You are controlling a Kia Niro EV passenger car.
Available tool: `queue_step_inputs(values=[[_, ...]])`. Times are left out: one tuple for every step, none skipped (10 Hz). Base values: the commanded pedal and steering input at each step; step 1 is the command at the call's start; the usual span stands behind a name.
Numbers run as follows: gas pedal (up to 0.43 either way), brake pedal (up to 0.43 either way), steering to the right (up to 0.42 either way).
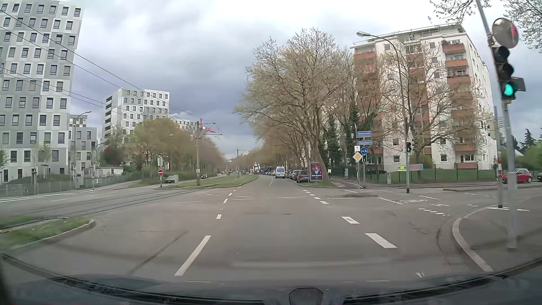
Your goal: Follow the waypoints while adhering to traffic rules and regulations
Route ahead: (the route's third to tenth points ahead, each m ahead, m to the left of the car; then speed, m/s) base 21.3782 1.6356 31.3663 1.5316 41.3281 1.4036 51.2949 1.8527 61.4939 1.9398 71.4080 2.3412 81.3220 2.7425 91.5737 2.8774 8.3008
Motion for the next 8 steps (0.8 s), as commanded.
queue_step_inputs(values=[[0.220,0.000,-0.001],[0.220,0.000,-0.001],[0.220,0.000,-0.002],[0.220,0.000,-0.005],[0.220,0.000,-0.005],[0.209,0.000,-0.006],[0.209,0.000,-0.009],[0.197,0.000,-0.010]])
